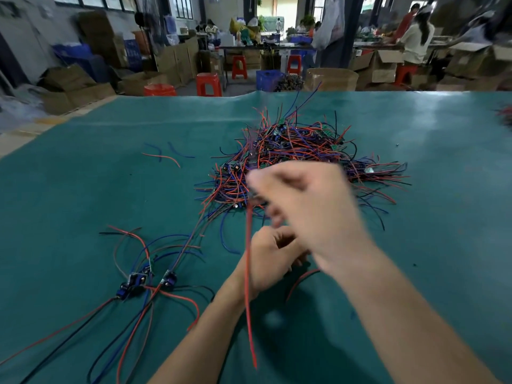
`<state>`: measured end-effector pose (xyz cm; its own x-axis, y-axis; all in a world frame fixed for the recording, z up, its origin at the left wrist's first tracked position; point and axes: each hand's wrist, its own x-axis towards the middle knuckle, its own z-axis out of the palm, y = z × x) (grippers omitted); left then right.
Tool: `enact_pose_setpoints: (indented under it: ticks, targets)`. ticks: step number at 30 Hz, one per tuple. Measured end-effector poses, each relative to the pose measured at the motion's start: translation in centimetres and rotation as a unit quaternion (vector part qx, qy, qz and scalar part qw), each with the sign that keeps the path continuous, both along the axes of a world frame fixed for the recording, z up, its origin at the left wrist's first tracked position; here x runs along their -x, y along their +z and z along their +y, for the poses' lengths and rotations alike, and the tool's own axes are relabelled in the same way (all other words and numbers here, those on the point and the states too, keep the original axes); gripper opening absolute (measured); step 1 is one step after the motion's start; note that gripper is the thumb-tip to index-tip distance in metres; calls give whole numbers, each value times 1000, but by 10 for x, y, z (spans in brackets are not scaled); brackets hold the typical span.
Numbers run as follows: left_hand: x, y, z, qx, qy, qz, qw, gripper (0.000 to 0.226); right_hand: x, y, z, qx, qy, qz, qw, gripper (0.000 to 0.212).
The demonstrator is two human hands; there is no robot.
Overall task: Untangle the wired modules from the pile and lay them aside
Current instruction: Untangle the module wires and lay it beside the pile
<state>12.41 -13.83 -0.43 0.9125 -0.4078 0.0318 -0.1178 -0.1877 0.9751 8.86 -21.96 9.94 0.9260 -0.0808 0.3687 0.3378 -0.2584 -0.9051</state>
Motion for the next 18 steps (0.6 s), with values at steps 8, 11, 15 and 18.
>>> enact_pose_setpoints:
  ticks: [8, 11, 15, 18]
  targets:
    - [1, 3, -1, -11, 7, -12, 1000, 36, -74, -25, -2, 393, -95, 59, 913, 18]
    - [-3, 0, -2, 11, -4, -13, 1000, 29, -101, -40, -42, 485, -186, 74, 852, 33]
    - [-6, -5, -1, 15, -3, -22, 1000, 28, -112, -52, -69, 463, -167, 88, 866, 24]
    - [-8, -6, 0, 17, -1, -19, 1000, 27, -106, -44, -80, 324, -175, 68, 927, 16]
